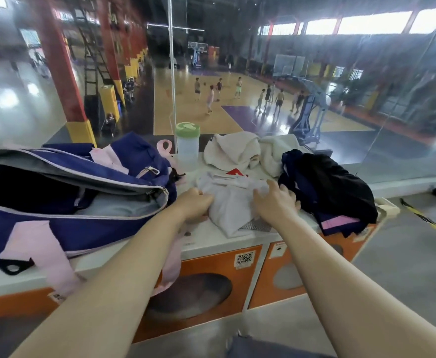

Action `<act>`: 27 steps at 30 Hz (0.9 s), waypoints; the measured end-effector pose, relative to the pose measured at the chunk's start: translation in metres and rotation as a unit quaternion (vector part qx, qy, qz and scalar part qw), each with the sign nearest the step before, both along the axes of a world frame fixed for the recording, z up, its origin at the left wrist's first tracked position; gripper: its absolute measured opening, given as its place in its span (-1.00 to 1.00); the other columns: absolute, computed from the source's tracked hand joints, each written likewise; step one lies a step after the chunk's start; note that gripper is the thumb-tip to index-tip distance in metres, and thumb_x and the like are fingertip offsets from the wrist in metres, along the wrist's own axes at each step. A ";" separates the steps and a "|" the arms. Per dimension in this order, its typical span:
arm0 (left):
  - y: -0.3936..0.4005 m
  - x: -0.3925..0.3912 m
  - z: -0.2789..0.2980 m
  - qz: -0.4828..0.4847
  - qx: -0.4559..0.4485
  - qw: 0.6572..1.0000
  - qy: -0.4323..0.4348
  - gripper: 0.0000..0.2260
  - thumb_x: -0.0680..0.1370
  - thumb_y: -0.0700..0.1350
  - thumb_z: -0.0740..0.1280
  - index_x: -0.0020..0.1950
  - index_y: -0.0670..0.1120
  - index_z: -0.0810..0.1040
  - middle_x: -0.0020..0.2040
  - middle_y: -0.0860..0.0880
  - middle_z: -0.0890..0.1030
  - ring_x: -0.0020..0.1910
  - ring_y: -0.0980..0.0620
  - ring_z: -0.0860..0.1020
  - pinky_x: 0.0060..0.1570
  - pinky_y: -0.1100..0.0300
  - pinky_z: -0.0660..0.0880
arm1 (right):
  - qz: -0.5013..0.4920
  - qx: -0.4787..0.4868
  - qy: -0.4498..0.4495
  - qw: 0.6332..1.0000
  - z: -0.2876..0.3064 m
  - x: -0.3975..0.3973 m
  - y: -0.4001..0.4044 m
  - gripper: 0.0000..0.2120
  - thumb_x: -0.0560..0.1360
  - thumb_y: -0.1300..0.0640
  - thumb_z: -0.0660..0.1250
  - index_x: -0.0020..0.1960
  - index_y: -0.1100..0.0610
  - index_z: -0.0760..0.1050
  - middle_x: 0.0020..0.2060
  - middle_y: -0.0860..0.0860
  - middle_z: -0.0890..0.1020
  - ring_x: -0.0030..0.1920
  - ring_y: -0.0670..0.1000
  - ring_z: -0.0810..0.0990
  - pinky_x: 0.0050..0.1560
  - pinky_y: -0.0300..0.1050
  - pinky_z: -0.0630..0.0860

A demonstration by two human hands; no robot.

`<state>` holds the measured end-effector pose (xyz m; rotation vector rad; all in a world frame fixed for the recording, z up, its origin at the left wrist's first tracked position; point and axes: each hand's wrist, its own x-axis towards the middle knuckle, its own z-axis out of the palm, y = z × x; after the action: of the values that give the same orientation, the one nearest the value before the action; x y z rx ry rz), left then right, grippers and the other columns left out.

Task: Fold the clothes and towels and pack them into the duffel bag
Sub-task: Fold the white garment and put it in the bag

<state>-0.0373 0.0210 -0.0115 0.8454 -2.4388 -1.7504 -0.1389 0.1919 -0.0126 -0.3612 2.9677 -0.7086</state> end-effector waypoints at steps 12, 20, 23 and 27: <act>0.009 -0.028 -0.018 0.097 0.175 0.975 0.092 -0.40 0.26 -0.04 0.48 0.28 -0.12 0.51 0.06 -0.11 0.65 0.01 -0.08 0.63 0.06 0.00 0.59 | -0.034 -0.131 -0.130 0.982 -0.005 -0.013 0.008 -0.32 0.43 -0.22 0.34 0.34 0.26 0.40 0.14 0.10 0.57 0.17 0.12 0.54 0.15 -0.03 0.49; 0.011 -0.032 -0.013 0.012 0.087 0.990 0.111 -0.36 0.43 -0.17 0.40 0.50 -0.01 0.29 0.27 0.03 0.49 0.18 0.02 0.49 0.17 0.09 0.49 | 0.005 -0.068 -0.017 0.998 0.006 -0.003 -0.004 -0.46 0.45 0.12 0.29 0.40 0.13 0.27 0.13 0.11 0.54 0.11 0.16 0.53 -0.10 -0.09 0.39; 0.017 -0.031 -0.013 0.012 0.038 0.990 0.136 -0.38 0.47 -0.24 0.38 0.50 -0.05 0.28 0.21 0.05 0.45 0.16 0.07 0.46 -0.11 0.31 0.42 | 0.024 0.011 0.039 0.999 0.013 0.007 -0.007 -0.45 0.48 0.17 0.24 0.44 0.06 0.18 0.13 0.11 0.56 0.07 0.19 0.56 -0.15 -0.08 0.39; 0.020 -0.031 -0.006 0.025 0.076 0.986 0.147 -0.51 0.48 -0.20 0.38 0.40 -0.04 0.39 0.24 -0.01 0.54 0.08 0.08 0.54 -0.11 0.24 0.49 | 0.066 0.008 0.043 0.997 0.020 0.016 -0.016 -0.52 0.51 0.01 0.23 0.39 0.02 0.22 0.13 0.10 0.57 0.07 0.18 0.56 -0.12 -0.06 0.43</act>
<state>-0.0684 0.0406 -0.0175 0.6000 -2.1046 -1.9054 -0.1229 0.1763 0.0070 -0.5946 2.9922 -0.6702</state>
